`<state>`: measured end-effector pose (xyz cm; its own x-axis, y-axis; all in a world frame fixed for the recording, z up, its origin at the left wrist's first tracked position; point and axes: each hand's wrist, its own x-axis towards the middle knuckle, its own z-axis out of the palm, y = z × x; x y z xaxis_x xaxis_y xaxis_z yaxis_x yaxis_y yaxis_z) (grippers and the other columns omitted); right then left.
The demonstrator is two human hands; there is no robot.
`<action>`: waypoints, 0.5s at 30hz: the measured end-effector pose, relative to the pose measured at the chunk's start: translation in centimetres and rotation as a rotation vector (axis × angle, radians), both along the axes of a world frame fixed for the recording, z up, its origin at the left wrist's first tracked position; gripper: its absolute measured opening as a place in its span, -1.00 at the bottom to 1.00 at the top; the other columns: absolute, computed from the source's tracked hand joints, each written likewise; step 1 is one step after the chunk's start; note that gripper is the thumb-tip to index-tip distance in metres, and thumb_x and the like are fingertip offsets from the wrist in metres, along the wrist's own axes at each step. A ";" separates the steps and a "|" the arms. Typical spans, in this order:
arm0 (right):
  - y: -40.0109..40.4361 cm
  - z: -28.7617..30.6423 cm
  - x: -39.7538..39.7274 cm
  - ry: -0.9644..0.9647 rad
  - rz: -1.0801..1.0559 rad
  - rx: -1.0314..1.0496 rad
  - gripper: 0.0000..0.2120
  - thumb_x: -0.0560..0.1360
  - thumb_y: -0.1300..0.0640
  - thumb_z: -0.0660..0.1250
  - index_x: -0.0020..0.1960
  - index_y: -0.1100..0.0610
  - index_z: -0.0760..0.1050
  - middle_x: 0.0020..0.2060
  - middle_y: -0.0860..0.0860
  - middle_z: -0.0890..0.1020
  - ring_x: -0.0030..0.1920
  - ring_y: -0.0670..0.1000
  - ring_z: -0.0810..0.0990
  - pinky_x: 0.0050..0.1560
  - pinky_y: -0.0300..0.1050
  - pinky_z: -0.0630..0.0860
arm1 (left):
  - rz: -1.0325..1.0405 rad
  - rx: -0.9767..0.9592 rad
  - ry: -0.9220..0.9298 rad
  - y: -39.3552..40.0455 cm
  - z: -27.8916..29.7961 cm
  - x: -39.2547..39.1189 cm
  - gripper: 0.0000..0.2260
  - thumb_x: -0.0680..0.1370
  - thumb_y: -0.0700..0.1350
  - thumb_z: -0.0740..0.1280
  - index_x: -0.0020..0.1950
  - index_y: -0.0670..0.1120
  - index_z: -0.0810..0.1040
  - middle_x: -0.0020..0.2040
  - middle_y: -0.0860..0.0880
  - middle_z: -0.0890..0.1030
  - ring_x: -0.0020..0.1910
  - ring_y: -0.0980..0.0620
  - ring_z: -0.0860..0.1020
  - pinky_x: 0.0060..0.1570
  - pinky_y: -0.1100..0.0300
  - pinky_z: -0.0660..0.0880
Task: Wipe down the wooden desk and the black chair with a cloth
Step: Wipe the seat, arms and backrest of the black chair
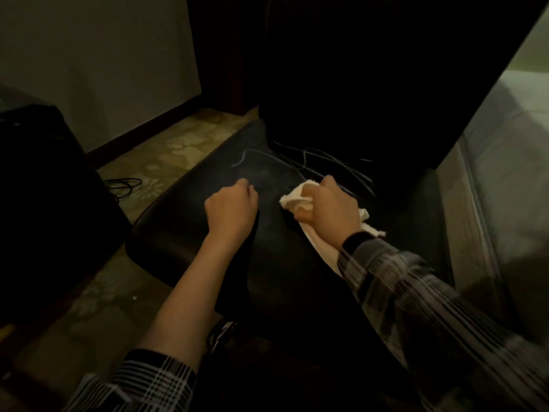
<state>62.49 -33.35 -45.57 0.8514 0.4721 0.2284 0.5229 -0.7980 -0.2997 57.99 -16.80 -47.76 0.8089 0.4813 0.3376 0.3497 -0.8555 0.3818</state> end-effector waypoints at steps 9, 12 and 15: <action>2.1 0.5 1.4 -0.008 0.021 -0.041 -0.67 0.47 -0.05 0.38 0.19 0.00 0.50 0.04 0.03 0.38 0.05 0.09 0.48 -0.03 -0.10 0.33 | 0.011 -0.041 0.009 0.0 0.3 0.0 -0.76 0.61 0.01 0.15 -0.12 -0.08 0.49 -0.28 -0.02 0.55 -0.27 -0.02 0.54 -0.17 0.10 0.46; 0.8 0.1 -1.1 0.016 0.143 -0.057 -0.75 0.45 -0.07 0.38 0.08 -0.02 0.51 -0.04 -0.04 0.33 -0.09 -0.02 0.42 -0.10 -0.14 0.31 | 0.021 -0.009 0.015 0.0 0.1 0.1 -0.75 0.62 0.00 0.12 -0.09 -0.09 0.49 -0.25 -0.05 0.57 -0.24 -0.06 0.56 -0.23 0.13 0.37; 1.9 -0.1 0.2 0.000 0.107 -0.059 -0.74 0.45 -0.08 0.37 0.10 -0.02 0.52 -0.03 -0.03 0.36 -0.05 0.02 0.46 -0.11 -0.14 0.28 | 0.027 0.025 0.038 0.0 0.0 0.2 -0.75 0.64 0.00 0.09 -0.04 -0.10 0.49 -0.22 -0.07 0.59 -0.22 -0.07 0.57 -0.27 0.14 0.34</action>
<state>62.70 -31.46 -45.66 0.7955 0.5730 0.1973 0.6060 -0.7537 -0.2543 58.21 -16.84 -47.73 0.8081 0.4952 0.3191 0.3869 -0.8546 0.3464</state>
